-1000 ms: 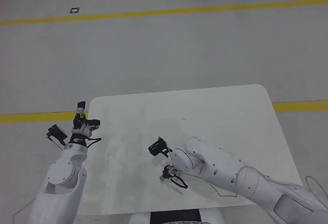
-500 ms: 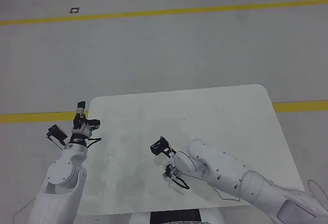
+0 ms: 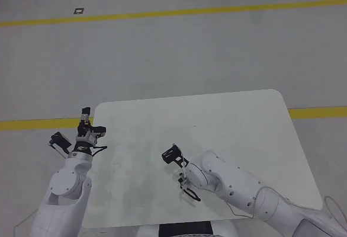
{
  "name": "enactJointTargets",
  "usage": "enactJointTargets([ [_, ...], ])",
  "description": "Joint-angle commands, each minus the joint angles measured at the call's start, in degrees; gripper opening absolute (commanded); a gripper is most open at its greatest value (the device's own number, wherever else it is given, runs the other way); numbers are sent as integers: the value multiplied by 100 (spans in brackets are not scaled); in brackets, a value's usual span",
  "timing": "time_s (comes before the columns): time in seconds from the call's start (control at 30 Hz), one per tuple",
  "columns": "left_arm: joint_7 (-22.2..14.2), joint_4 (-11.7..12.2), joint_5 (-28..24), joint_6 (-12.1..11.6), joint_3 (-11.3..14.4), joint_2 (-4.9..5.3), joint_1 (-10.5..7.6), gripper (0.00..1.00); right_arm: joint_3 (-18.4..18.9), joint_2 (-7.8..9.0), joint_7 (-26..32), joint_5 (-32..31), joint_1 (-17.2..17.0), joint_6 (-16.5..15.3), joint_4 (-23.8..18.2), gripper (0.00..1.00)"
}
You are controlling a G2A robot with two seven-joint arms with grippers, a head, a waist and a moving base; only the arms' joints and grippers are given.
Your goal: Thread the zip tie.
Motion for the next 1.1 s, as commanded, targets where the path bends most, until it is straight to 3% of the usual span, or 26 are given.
enactJointTargets([
  [0.0,0,0,0,0,0,0,0,100,8,-30,3,-142,-49,0,45,14],
  [0.23,0,0,0,0,0,0,0,100,-25,-226,3,-542,-141,0,327,24],
  [0.57,0,0,0,0,0,0,0,100,-23,-479,3,-775,-190,0,612,27],
  [1.07,0,0,0,0,0,0,0,100,29,-697,3,-1112,-267,0,910,21],
])
